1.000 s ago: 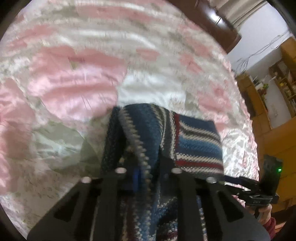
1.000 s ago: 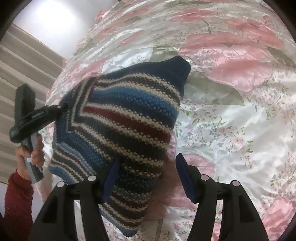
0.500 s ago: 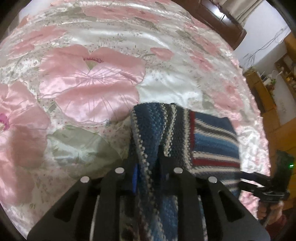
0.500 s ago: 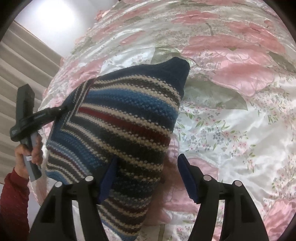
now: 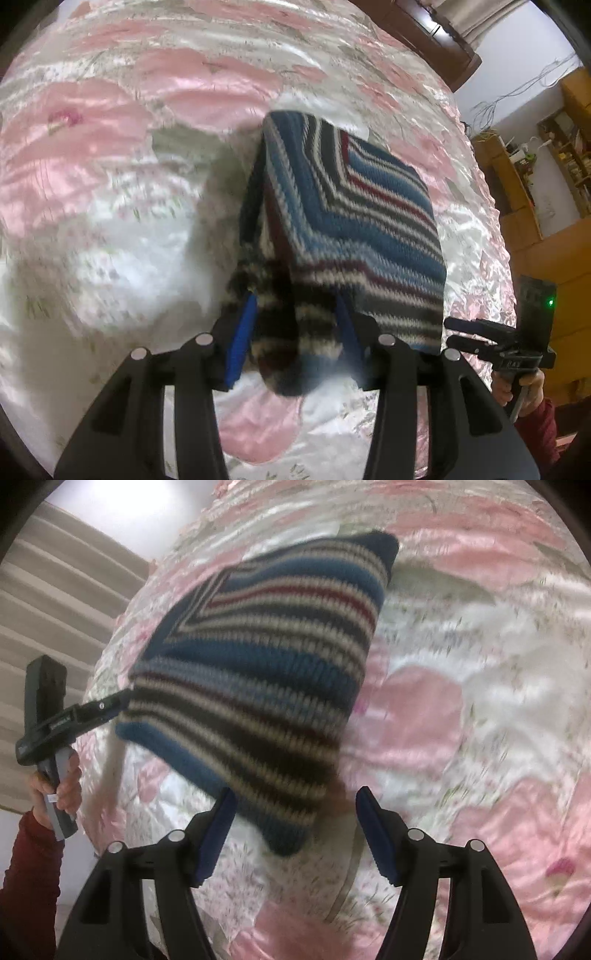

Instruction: Fold small clothes

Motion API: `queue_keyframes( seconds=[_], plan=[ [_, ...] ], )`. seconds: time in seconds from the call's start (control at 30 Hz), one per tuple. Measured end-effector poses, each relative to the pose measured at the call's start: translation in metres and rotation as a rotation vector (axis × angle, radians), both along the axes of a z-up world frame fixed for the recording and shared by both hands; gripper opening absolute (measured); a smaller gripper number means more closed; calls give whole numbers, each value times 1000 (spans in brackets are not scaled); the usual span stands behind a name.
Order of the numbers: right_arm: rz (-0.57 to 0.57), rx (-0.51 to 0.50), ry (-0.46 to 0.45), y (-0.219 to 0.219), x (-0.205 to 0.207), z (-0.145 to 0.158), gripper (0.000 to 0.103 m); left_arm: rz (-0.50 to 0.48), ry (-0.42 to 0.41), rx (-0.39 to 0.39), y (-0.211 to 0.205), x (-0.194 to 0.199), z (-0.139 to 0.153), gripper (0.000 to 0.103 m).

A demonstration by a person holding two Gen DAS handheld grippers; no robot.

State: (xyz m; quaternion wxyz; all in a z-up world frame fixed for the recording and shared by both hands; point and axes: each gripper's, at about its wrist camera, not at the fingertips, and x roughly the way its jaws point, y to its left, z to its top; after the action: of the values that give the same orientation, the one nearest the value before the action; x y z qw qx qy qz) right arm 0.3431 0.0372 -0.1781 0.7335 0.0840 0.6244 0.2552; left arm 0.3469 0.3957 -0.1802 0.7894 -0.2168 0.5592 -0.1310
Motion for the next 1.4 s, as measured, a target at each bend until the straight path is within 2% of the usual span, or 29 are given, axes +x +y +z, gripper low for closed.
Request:
queue_keyframes(
  seconds=[0.07, 0.13, 0.17, 0.2, 0.3, 0.43, 0.53, 0.7, 0.83, 0.9, 1.0, 1.2, 1.4],
  plan=[
    [6, 0, 2, 3, -5, -3, 68, 11, 4, 16, -3, -1, -3, 41],
    [10, -6, 4, 5, -6, -7, 68, 20, 9, 12, -2, -3, -6, 32],
    [9, -9, 4, 6, -7, -9, 68, 23, 14, 16, -1, -5, -6, 14],
    [9, -9, 7, 7, -8, -11, 67, 26, 18, 31, -1, -6, -8, 11],
    [14, -7, 16, 8, -8, -18, 63, 31, 12, 71, 1, -9, -13, 10],
    [15, -12, 25, 11, -8, -28, 62, 38, 18, 67, 4, -7, -26, 10],
    [16, -23, 25, 12, -10, -33, 61, 18, -1, 109, -2, -7, -30, 10],
    [23, -60, -3, 19, -12, -33, 61, 17, -13, 117, -2, -8, -33, 13],
    [16, -67, -5, 21, -14, -30, 61, 9, -37, 129, -5, -15, -21, 15],
    [12, -65, -3, 19, -15, -27, 61, 5, -62, 187, -11, -21, -9, 35],
    [9, -70, -13, 14, -16, -17, 61, -42, -96, 224, -23, -30, 7, 49],
    [-44, -45, -40, 2, -4, 4, 64, -90, -142, 246, -39, -33, 28, 55],
    [-106, -34, -77, -3, 18, 16, 70, -87, -185, 244, -42, -22, 40, 60]
  ],
)
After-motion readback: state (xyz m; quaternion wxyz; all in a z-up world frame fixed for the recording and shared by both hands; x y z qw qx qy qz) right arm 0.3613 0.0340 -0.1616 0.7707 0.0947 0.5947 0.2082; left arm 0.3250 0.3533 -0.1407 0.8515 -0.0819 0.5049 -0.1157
